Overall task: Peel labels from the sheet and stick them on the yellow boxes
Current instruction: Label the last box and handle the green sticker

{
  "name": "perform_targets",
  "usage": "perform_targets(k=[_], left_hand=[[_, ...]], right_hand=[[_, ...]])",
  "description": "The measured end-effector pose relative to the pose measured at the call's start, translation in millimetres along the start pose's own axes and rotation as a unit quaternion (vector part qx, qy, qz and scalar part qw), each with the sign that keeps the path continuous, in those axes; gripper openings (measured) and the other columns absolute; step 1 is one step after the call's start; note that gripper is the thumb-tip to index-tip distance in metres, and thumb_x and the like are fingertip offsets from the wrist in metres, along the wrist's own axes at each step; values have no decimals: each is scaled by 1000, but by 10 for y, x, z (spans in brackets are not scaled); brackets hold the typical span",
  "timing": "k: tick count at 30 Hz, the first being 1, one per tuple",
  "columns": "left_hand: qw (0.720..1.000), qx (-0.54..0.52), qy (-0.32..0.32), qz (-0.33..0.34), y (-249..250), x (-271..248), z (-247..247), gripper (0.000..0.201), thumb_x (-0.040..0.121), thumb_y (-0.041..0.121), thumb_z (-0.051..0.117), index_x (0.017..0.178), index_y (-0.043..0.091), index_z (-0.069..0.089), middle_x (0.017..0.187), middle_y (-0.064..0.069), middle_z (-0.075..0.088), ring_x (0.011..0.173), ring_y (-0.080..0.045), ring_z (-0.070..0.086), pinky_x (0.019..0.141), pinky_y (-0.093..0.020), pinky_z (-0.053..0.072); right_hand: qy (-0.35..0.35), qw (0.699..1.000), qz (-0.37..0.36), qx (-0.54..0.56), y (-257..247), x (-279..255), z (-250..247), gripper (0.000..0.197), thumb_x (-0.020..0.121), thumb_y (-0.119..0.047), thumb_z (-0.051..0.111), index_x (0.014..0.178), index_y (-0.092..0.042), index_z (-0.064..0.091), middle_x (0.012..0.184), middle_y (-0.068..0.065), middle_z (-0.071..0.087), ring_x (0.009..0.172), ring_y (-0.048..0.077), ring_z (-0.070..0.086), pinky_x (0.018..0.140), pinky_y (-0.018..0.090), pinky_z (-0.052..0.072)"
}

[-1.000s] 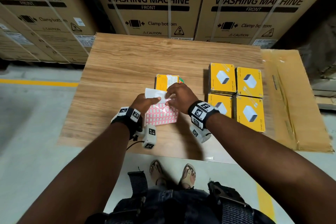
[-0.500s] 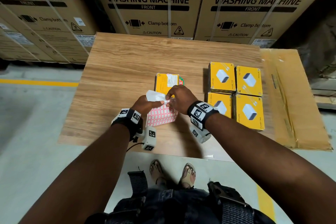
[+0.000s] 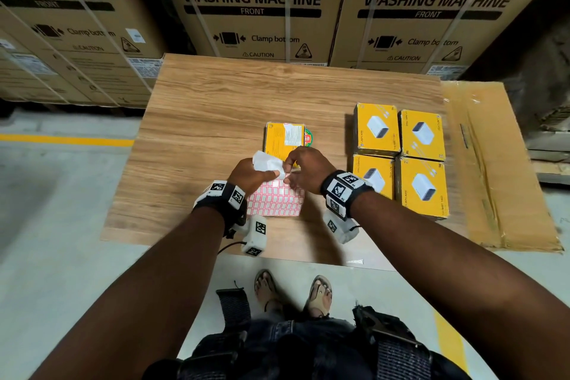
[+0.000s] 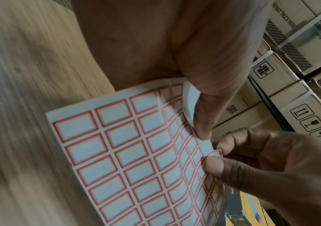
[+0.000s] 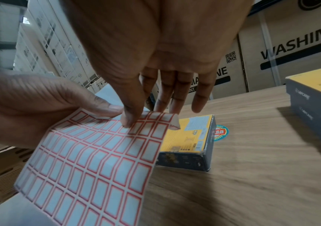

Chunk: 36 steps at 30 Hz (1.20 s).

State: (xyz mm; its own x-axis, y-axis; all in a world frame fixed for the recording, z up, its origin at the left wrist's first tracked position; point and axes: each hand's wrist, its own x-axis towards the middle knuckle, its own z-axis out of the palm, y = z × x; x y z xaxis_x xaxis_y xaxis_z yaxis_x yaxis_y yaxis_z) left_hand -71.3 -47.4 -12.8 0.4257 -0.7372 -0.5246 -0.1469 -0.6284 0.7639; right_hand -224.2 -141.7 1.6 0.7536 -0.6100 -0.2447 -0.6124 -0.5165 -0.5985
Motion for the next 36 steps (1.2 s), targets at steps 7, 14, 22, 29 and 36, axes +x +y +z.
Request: perform_targets(k=[7, 14, 22, 29, 36], left_hand=[[998, 50, 26, 37, 3, -24, 42, 31, 82, 20, 77, 107, 4, 69, 104, -14, 71, 96, -29, 66, 85, -39, 51], [993, 113, -13, 30, -72, 15, 53, 33, 84, 21, 74, 112, 5, 68, 106, -11, 71, 98, -28, 67, 82, -36, 51], [981, 192, -9, -30, -347, 134, -8, 26, 84, 24, 68, 109, 18, 66, 116, 2, 68, 106, -19, 63, 82, -24, 42], [985, 171, 39, -13, -339, 248, -24, 40, 83, 15, 66, 123, 11, 61, 125, -5, 65, 117, -22, 60, 97, -28, 45], [990, 133, -32, -24, -297, 554, 39, 69, 78, 3, 60, 142, 18, 40, 143, -7, 51, 131, -27, 49, 104, -42, 45]], right_hand=[[20, 1000, -15, 2, 34, 29, 17, 17, 75, -17, 81, 75, -23, 66, 97, -1, 62, 96, 17, 56, 87, 38, 48], [37, 999, -6, 38, 50, 27, -31, 6, 83, -12, 74, 81, -15, 69, 85, -6, 61, 78, 8, 52, 74, 25, 43], [6, 993, 91, 74, 285, -17, 62, 17, 83, -8, 71, 94, -20, 64, 76, -1, 67, 68, 8, 56, 64, 23, 42], [7, 986, 147, 83, 418, 61, 111, 16, 87, -9, 64, 78, -19, 73, 83, -6, 68, 79, 8, 55, 72, 20, 37], [-16, 973, 192, 127, 521, 240, 141, 16, 91, -8, 60, 86, -15, 74, 95, 2, 73, 88, 15, 61, 80, 24, 44]])
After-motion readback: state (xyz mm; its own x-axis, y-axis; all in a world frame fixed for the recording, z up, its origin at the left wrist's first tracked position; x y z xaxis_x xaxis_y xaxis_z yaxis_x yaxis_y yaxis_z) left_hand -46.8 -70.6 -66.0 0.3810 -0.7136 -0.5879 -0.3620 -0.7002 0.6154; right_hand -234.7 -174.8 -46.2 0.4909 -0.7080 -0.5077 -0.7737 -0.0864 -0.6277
